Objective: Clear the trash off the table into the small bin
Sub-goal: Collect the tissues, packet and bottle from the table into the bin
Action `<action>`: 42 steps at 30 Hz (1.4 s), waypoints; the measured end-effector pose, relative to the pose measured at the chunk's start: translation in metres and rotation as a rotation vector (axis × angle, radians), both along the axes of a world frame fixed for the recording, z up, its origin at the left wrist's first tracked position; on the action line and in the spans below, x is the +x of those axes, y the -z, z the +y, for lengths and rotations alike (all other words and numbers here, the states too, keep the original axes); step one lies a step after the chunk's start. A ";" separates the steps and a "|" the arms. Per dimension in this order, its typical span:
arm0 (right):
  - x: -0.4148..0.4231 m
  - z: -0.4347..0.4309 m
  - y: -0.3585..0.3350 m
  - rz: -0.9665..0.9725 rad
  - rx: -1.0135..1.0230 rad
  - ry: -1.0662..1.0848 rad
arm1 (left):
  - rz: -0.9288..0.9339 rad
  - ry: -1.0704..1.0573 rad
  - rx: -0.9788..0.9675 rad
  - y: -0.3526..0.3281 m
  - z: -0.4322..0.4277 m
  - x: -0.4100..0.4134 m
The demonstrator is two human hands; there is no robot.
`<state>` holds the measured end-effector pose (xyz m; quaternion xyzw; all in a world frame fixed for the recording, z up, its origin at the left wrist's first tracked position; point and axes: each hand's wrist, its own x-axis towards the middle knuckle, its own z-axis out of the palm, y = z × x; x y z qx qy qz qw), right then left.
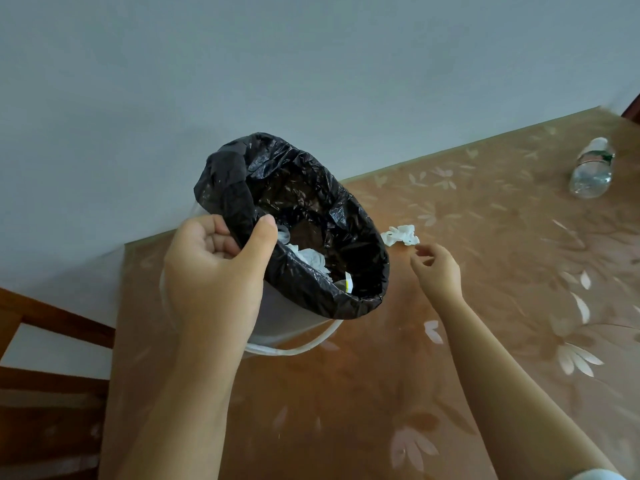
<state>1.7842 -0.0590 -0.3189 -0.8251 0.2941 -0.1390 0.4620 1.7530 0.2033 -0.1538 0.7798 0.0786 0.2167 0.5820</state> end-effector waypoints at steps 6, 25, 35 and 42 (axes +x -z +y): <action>0.039 -0.012 0.026 0.011 -0.055 -0.006 | -0.041 0.061 -0.050 0.011 -0.011 0.029; 0.059 -0.018 0.047 0.106 -0.258 -0.074 | -0.097 0.087 -0.088 0.020 -0.009 0.031; 0.026 -0.015 0.043 0.159 -0.212 -0.027 | -0.068 0.065 -0.086 0.014 -0.002 0.014; -0.022 -0.001 0.014 0.080 -0.059 -0.004 | -0.047 0.068 -0.099 0.004 0.006 -0.013</action>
